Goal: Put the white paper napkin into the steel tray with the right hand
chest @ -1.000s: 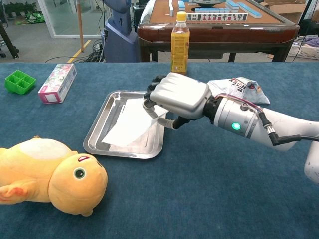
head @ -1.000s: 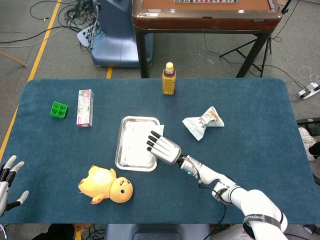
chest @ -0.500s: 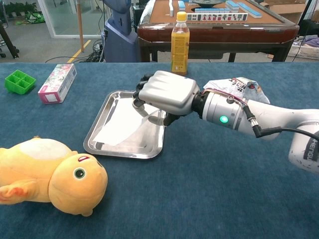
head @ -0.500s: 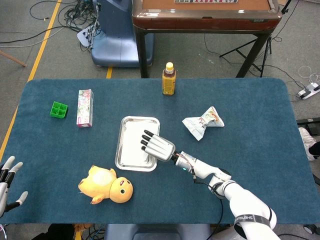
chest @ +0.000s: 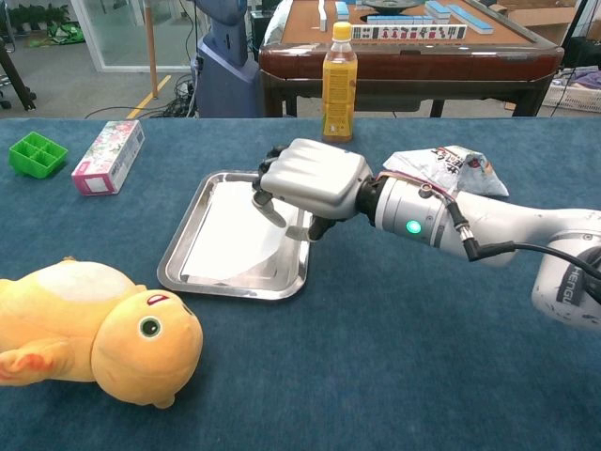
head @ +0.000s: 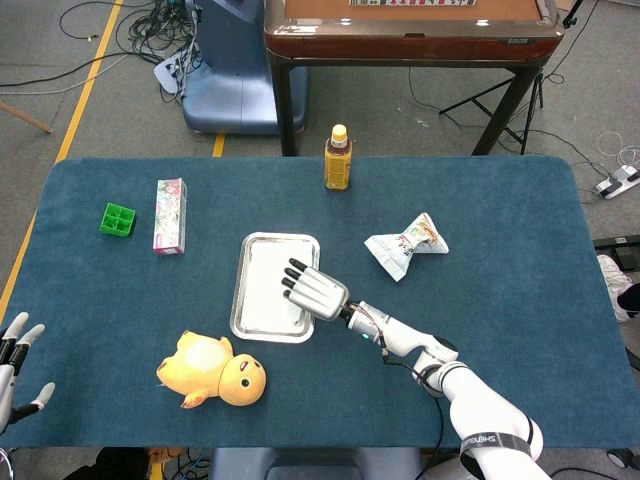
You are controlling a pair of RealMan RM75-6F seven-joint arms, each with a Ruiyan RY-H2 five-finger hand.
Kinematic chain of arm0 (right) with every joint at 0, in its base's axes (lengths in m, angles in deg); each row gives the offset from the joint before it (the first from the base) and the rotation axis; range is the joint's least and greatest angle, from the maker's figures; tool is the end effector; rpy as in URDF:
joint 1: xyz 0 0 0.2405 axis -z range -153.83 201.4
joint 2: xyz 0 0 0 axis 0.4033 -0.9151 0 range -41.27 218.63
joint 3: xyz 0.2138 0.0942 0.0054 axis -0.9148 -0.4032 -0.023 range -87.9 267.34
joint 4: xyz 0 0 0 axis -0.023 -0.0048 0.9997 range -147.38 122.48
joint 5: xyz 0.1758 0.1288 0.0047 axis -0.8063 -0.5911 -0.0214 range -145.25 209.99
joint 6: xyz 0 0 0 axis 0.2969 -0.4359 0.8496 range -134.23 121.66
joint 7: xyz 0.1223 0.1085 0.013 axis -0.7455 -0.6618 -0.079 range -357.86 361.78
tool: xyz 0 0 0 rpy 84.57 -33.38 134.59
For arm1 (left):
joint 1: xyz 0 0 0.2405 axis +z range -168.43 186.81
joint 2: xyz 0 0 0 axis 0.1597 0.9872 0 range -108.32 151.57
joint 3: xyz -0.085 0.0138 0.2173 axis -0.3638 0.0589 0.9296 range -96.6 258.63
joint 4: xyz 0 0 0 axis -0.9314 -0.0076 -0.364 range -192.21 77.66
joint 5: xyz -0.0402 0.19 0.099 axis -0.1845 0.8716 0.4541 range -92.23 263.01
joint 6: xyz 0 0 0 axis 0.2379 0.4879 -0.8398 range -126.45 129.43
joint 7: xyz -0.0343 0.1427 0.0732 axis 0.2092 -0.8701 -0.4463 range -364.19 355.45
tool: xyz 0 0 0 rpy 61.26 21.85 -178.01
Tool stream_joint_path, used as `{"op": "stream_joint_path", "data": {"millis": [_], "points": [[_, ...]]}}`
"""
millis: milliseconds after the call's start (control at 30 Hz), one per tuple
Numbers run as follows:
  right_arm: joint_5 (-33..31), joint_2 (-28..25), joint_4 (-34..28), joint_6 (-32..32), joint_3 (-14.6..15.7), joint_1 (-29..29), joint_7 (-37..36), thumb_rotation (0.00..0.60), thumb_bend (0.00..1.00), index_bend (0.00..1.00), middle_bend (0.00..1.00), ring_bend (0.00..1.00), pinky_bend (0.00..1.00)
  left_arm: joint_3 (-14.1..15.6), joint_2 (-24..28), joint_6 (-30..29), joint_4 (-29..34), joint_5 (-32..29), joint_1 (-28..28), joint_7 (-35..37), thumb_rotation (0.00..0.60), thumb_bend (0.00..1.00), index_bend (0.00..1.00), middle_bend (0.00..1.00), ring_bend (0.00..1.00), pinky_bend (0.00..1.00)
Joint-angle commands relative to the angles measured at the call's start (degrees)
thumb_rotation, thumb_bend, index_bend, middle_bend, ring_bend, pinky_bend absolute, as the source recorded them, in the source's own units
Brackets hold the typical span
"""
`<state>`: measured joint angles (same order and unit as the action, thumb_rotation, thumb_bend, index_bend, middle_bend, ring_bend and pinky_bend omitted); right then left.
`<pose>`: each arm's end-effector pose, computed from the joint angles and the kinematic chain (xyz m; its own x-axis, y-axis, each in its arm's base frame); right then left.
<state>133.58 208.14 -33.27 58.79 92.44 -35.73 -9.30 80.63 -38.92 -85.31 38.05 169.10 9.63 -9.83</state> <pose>-0.0631 -0.3823 -0.1197 0.6493 0.1906 0.7363 -0.3080 -0.8193 0.4836 -0.3134 0.1620 0.1564 0.4868 0.0627 0.8712 0.8642 0.1103 -0.4909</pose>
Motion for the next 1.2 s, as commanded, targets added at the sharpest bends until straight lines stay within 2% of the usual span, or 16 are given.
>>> {"op": "stream_joint_path", "data": {"millis": [33, 1000, 1200], "points": [[-0.3, 0.1, 0.0, -0.1, 0.0, 0.0, -0.1, 0.6, 0.27, 0.61, 0.39, 0.26, 0.23, 0.0, 0.0, 0.1, 0.0, 0.0, 0.0, 0.0, 0.6, 0.22, 0.15, 0.02, 0.08, 0.03], [-3.1, -0.3, -3.0, -0.1, -0.9, 1.0, 2.0, 0.6, 0.04, 0.54, 0.35, 0.21, 0.23, 0.1, 0.2, -0.5, 0.2, 0.7, 0.3, -0.1, 0.6, 0.22, 0.15, 0.02, 0.08, 0.03], [-3.4, -0.7, -4.1, 0.3, -1.0, 1.3, 2.7, 0.6, 0.03, 0.53, 0.35, 0.21, 0.23, 0.1, 0.2, -0.7, 0.4, 0.8, 0.3, -0.3, 0.6, 0.22, 0.15, 0.02, 0.08, 0.03]]}}
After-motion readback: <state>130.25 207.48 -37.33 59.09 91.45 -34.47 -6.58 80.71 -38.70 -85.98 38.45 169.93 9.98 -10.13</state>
